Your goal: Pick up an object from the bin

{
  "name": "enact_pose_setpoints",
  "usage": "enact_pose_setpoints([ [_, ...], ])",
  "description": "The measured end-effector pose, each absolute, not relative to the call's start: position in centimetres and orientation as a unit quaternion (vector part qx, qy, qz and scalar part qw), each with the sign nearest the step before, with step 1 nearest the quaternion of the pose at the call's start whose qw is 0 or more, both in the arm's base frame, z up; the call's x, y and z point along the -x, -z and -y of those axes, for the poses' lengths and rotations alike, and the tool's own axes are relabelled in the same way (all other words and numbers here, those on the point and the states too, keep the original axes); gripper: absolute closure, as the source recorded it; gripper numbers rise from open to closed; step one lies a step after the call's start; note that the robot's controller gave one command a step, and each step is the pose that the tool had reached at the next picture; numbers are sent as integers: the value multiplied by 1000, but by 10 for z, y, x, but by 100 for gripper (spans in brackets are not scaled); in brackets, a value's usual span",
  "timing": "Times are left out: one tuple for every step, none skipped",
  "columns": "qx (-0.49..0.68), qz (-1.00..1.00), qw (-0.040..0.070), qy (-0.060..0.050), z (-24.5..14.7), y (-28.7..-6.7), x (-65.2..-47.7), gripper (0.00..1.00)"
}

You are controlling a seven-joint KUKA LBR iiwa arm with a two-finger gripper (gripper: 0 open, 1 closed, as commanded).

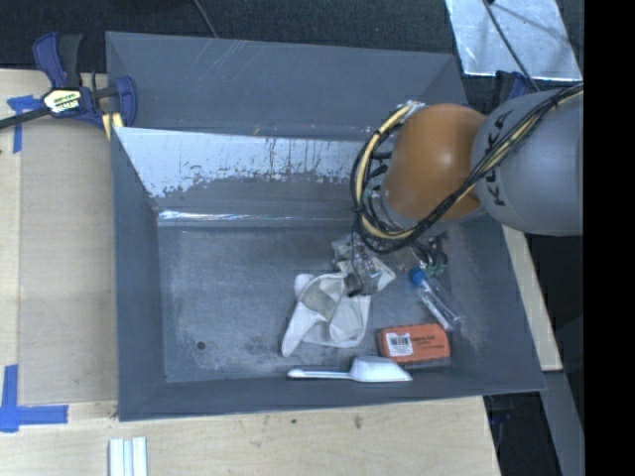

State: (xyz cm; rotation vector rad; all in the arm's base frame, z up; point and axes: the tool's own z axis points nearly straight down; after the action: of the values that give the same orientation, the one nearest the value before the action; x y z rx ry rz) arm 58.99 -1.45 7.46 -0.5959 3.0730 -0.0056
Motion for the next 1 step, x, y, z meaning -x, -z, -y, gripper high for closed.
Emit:
enact_pose_setpoints([
  [190, -982, 4, 1, 14, -80, -589, 100],
])
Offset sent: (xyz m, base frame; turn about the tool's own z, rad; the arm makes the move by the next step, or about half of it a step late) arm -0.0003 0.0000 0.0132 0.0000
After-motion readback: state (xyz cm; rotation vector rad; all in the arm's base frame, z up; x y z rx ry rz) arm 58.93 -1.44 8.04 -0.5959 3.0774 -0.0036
